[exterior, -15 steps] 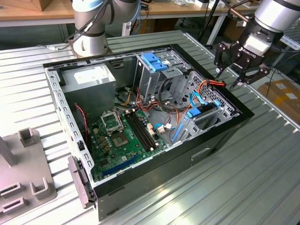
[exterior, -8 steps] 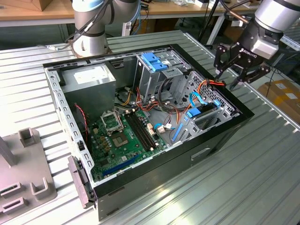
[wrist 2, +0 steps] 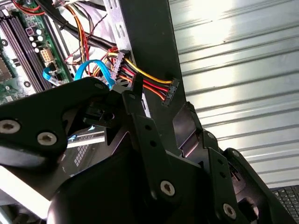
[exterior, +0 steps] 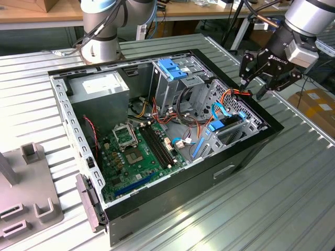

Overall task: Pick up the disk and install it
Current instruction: 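Insert the second disk wire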

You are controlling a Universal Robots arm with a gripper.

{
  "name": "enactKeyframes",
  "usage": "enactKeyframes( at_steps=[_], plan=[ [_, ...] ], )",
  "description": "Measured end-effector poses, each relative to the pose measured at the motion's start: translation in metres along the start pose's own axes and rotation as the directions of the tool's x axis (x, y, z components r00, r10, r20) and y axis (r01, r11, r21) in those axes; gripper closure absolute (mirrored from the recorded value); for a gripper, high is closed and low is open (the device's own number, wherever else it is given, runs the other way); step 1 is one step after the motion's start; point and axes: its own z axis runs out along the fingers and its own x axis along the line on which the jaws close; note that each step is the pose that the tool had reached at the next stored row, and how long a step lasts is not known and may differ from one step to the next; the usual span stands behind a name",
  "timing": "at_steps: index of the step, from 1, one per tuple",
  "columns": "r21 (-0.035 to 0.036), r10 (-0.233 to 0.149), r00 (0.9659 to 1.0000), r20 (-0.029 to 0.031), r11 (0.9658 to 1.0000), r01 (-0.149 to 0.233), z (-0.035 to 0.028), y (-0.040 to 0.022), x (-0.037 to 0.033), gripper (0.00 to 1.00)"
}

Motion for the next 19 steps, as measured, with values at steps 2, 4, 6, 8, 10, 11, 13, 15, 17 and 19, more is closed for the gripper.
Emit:
enactKeyframes(
  at_steps=[2,4,6,8,10,11,13,15,17,19],
  plan=[
    [0.0,0.0,1.0,0.0,1.0,0.0,0.0,0.0,0.0,0.46],
    [0.0047,-0.006,1.0,0.0049,1.0,0.006,0.0,-0.0002,-0.0001,0.46],
    [0.008,-0.016,0.9998,0.0077,0.9998,0.016,0.0002,-0.0003,-0.0001,0.46],
    [0.0094,-0.032,0.9995,0.0088,0.9995,0.031,0.0004,-0.0006,0.0004,0.46],
    [0.0091,-0.042,0.9991,0.0091,0.9991,0.041,0.0004,-0.0023,0.002,0.46],
    [0.0089,-0.046,0.9989,0.0091,0.9989,0.046,0.0003,-0.0033,0.003,0.46],
    [0.0085,-0.055,0.9984,0.0095,0.9984,0.055,0.0004,-0.0059,0.0057,0.46],
    [0.0082,-0.075,0.9971,0.0094,0.9972,0.075,0.0006,-0.0072,0.007,0.46],
    [0.008,-0.106,0.9943,0.0095,0.9943,0.106,0.0009,-0.0072,0.0071,0.46],
    [0.008,-0.107,0.9943,0.0096,0.9943,0.106,0.0009,-0.0073,0.0071,0.46]
  ],
)
